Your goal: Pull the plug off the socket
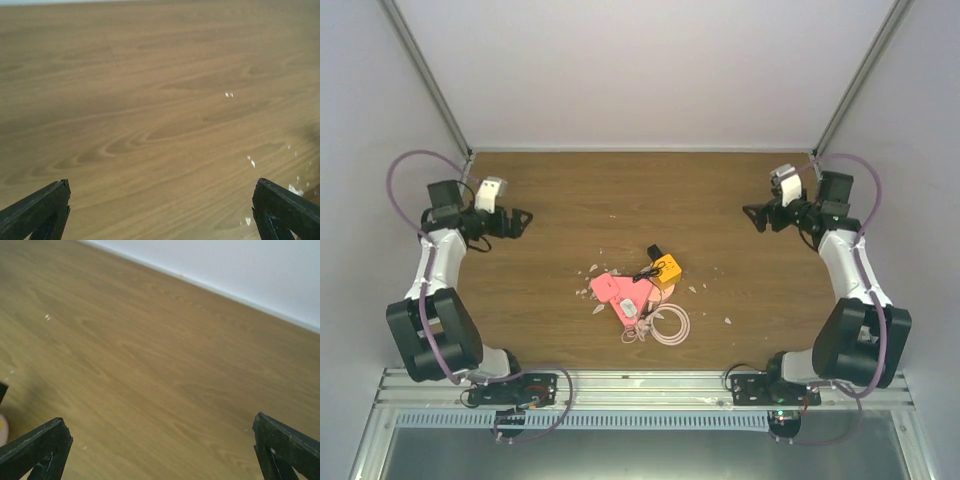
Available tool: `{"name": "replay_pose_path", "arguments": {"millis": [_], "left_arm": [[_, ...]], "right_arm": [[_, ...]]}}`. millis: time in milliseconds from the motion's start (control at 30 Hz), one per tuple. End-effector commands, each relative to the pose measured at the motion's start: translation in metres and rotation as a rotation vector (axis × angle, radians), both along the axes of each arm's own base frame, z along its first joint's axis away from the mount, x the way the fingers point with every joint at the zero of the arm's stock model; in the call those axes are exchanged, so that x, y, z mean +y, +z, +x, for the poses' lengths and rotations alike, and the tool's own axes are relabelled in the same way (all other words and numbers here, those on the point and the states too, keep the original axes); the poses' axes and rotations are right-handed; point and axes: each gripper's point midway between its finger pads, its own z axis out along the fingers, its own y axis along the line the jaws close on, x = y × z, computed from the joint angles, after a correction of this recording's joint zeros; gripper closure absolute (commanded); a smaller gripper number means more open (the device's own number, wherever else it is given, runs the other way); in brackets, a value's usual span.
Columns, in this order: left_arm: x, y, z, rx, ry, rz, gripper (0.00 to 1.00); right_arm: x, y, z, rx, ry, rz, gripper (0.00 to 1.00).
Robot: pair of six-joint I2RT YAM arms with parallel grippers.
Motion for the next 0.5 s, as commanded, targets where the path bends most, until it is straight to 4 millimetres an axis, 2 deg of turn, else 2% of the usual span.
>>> {"name": "replay_pose_path", "arguments": {"millis": [0,200,467], "left_arm": [[-0.014,-0.006,-0.003,-0.048,0.006,0.084,0.01],[-0.044,-0.024,-0.02,-0.044,-0.057,0.14,0.01],[-0.082,-0.024,-0.037,-0.085,-0.189,0.191,0.01]], "right_arm": [[0.021,-0.006,-0.014,-0.036,0.061,-0.046,0.0],[0.056,-0.026,-0.039,-0.018,0.169,-0.072,0.0],[0.107,-0.05,-0.091,-0.026,0.433,-0.146,0.0]]}}
